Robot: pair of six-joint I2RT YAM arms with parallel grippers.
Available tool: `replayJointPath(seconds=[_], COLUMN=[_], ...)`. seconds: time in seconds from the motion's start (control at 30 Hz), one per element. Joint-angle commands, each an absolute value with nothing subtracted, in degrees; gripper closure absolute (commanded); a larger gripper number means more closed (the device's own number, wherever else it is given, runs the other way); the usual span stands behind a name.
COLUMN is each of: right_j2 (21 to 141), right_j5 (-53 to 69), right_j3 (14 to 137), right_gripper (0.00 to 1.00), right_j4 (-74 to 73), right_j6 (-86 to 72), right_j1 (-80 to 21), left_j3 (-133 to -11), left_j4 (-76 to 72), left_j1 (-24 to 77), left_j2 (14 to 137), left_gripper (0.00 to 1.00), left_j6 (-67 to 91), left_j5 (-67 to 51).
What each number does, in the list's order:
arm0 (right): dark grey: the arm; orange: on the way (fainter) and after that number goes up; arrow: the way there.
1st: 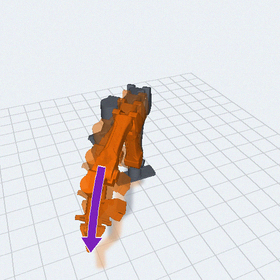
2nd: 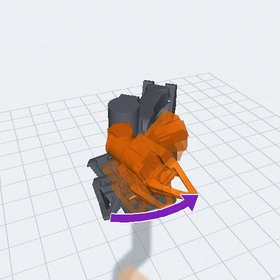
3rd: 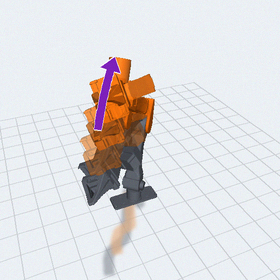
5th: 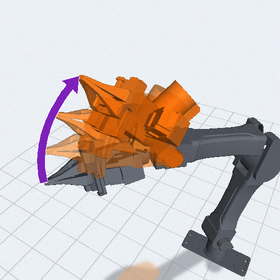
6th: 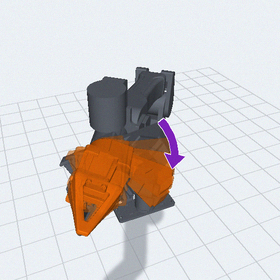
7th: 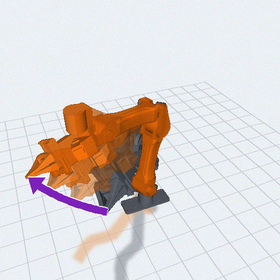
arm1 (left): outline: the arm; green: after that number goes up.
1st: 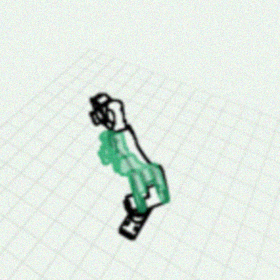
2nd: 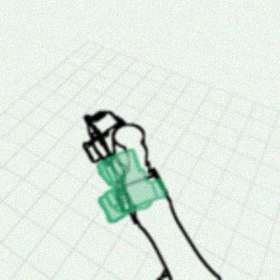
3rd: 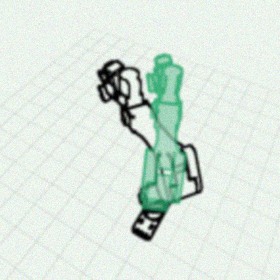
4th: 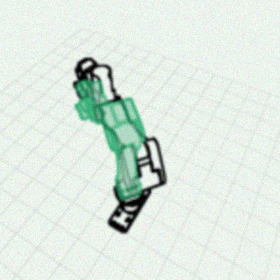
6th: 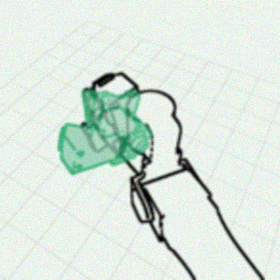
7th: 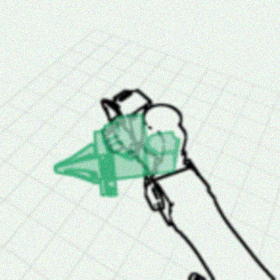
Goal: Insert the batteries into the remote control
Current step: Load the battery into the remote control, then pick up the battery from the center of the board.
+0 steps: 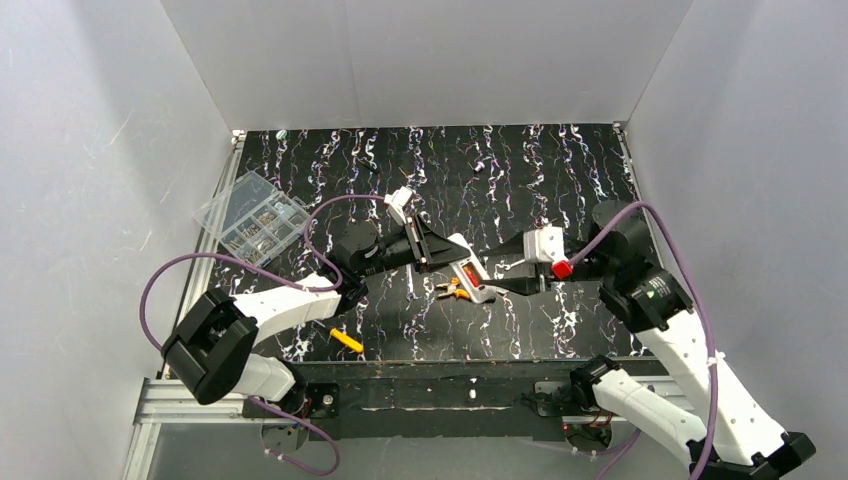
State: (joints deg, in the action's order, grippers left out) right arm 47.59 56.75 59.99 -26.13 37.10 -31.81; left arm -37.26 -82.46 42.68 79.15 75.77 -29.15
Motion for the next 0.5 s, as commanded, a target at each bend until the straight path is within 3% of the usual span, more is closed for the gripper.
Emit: replayJointPath(seconds=[0.0,0.17,0.27,0.37,0.47], right_j2=[45.8,45.3,49.1,56.5,64.5], right_j5=[39.4,9.1,-5.9,-11.7,-9.1], right_j3=[55.2,54.5,57.3,63.8,66.6], right_gripper=[0.47,0.52,0.55,0.56,0.57], right_j4=[-6.0,-0.6,-7.3,-18.4,-23.5], right_j6=[17.6,-4.7,-12.6,-19.0,-24.7], right_j1=[-32.0,-32.0,-32.0,-32.0,-32.0], left_j3=[-37.5,-37.9,-38.5,-40.7,-44.0], left_j4=[-88.3,-83.3,-72.5,-59.5,-48.1], left_j1=[42.9,42.6,42.6,42.5,42.5], left_j2=[74.7,70.4,65.5,59.2,54.6], left_gripper=[1.0,1.0,1.0,1.0,1.0], left_j6=[74.7,72.4,67.3,60.0,54.1], left_j5=[-31.8,-33.0,-32.4,-31.1,-30.4])
